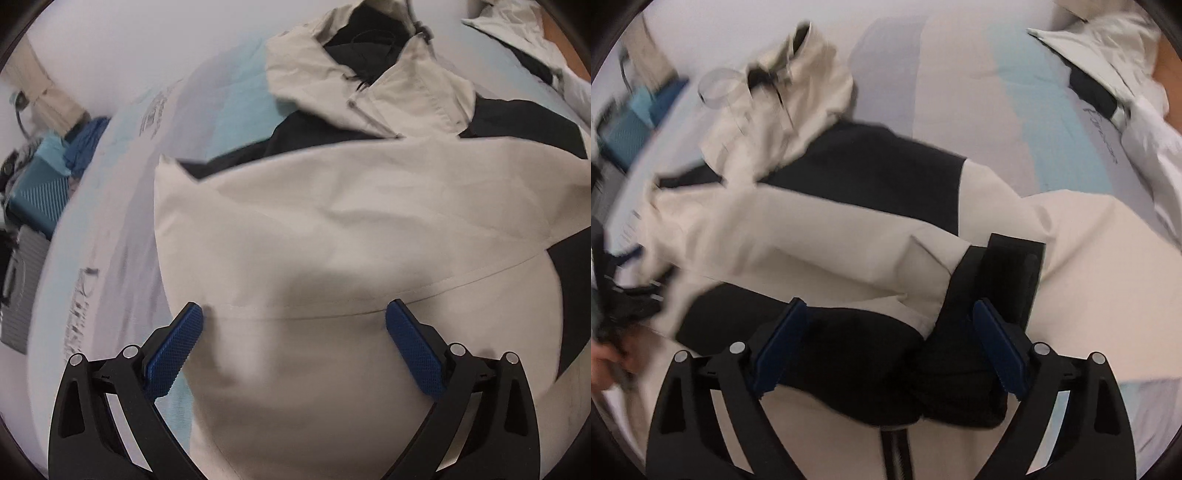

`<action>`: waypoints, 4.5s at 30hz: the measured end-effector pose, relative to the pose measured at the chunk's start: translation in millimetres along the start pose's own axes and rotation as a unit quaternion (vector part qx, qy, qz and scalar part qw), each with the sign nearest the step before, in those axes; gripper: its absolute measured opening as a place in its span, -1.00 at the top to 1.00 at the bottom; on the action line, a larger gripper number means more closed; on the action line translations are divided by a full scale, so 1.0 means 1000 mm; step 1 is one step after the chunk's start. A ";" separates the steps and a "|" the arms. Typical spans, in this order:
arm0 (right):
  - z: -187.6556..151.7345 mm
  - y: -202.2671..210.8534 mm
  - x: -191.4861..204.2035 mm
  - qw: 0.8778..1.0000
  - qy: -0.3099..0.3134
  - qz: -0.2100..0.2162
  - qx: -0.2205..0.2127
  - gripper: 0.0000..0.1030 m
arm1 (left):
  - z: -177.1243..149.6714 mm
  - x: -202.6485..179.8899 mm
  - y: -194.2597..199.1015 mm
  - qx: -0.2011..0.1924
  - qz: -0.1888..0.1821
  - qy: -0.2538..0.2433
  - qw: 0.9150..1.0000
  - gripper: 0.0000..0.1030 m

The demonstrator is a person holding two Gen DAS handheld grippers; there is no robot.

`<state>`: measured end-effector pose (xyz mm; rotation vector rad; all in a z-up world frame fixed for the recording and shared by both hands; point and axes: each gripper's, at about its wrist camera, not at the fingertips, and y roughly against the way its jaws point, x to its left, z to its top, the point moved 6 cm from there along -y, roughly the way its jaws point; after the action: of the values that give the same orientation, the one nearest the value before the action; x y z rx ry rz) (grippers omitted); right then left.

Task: Fold large clothes
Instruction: 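Grasp the other black sleeve cuff with the right gripper, then fold the held sleeve across the jacket body with the right gripper and release, then grasp the beige hood edge with both grippers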

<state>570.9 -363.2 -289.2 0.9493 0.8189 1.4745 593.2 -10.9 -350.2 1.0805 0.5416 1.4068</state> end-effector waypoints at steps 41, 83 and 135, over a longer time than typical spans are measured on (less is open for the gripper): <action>-0.146 0.110 -0.450 0.901 -0.416 -0.078 -0.096 0.09 | 0.068 -0.174 0.087 -0.066 -0.009 -0.003 0.998 -0.88; 0.022 0.153 -0.061 0.984 -0.046 -0.030 -0.170 0.15 | -0.020 -0.029 0.047 -0.035 0.030 0.069 0.997 -0.88; -0.025 -0.005 0.097 0.996 0.019 -0.084 0.006 -0.05 | -0.035 0.064 0.021 0.012 -0.080 0.103 0.991 -0.88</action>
<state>547.4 -266.1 -293.3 0.8432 0.9133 1.3469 563.2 55.7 -330.3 0.8948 0.7804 1.3811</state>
